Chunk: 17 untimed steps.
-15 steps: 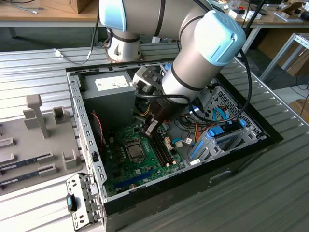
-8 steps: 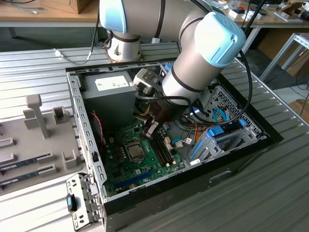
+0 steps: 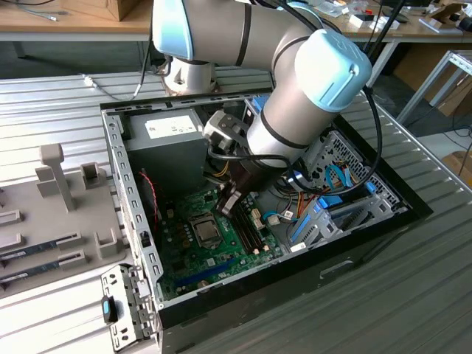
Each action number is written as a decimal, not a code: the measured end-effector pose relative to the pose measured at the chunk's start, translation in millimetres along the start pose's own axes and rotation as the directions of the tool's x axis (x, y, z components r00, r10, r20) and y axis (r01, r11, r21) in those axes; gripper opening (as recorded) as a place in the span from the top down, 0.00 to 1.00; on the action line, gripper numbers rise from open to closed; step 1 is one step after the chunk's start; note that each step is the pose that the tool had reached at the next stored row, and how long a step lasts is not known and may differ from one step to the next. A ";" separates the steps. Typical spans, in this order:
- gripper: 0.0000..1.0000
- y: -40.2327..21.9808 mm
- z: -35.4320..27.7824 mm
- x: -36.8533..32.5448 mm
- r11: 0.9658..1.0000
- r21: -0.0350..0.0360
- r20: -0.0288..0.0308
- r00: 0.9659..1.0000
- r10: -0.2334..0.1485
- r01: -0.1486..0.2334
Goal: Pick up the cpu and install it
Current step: 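Close the cpu cover, then install the first cpu locking lever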
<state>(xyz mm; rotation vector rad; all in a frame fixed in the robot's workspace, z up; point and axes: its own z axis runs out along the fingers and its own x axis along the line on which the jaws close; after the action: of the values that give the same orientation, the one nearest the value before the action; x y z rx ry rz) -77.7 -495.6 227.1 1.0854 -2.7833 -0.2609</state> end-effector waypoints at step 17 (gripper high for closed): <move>0.89 -2.8 -9.1 -2.2 1.000 -0.004 0.002 1.000 -0.001 0.001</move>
<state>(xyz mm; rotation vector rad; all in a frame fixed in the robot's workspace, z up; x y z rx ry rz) -72.5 -497.1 235.3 1.0858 -2.7832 -0.2673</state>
